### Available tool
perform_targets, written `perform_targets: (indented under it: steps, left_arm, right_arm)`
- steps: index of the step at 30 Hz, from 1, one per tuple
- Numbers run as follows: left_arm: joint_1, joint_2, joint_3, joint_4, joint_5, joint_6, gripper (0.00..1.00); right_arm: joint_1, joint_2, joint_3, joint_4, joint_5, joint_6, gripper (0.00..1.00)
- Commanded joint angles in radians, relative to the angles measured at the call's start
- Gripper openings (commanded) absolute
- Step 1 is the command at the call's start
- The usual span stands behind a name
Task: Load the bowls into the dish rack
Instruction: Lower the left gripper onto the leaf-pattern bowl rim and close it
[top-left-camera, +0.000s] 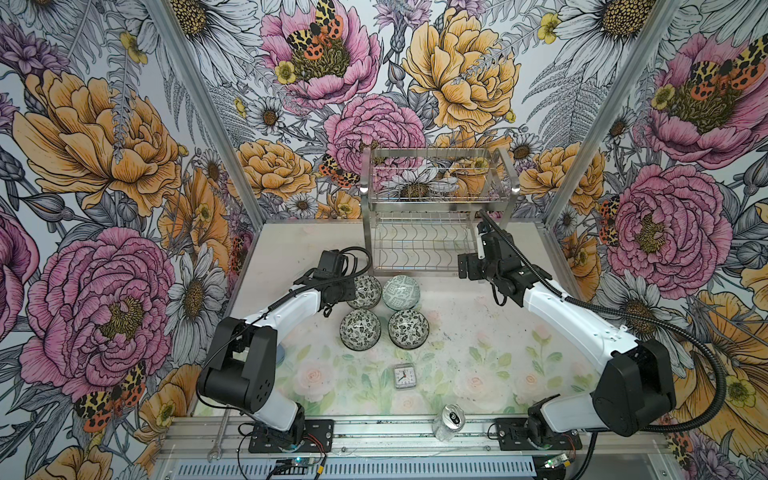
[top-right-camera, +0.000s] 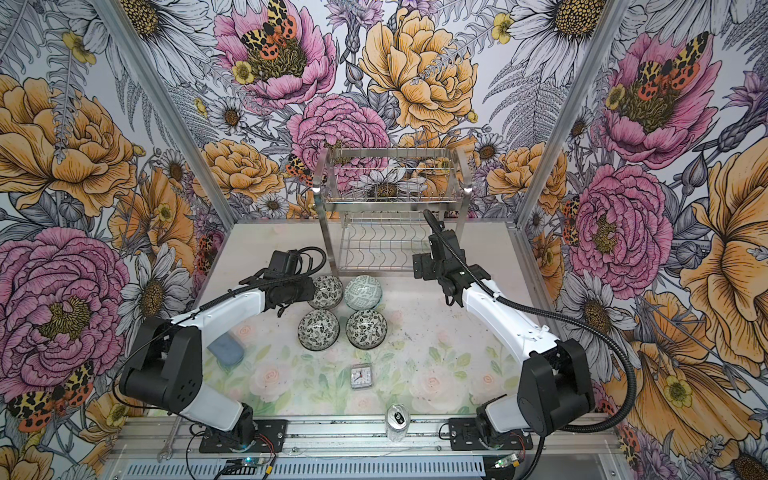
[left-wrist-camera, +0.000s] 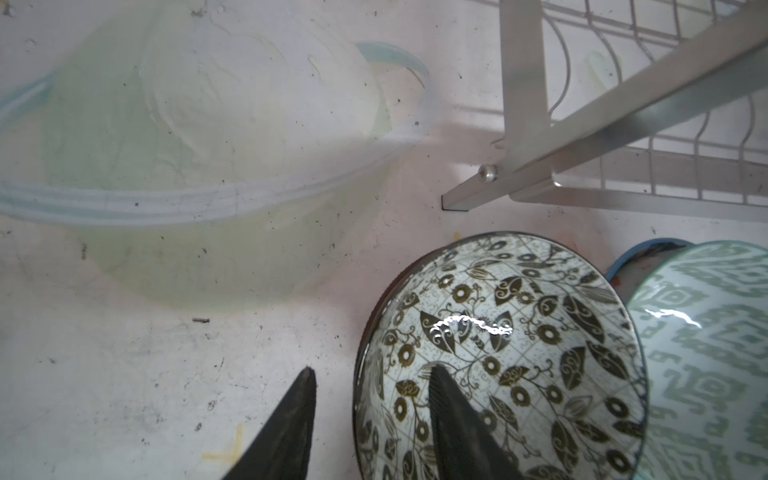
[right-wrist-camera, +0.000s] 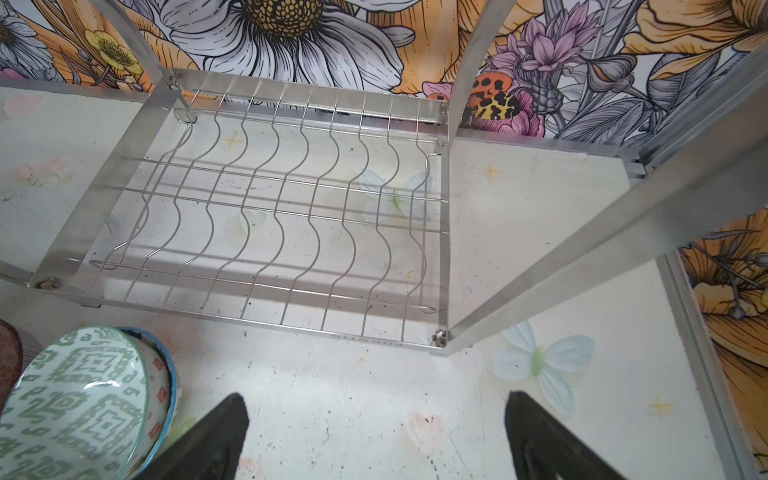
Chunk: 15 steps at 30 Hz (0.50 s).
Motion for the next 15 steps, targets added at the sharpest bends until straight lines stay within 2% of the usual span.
perform_targets:
  steps: [1,15]
  left_arm:
    - [-0.008,0.009,0.0,-0.008,0.015,-0.003,0.38]
    - [-0.002,0.05,0.025,-0.024,-0.013,0.02,0.24]
  right_arm:
    - [0.009,0.011,0.027,0.001,0.021,-0.016,0.98]
    - [0.009,0.017,0.024,0.001,0.037,-0.029,0.98]
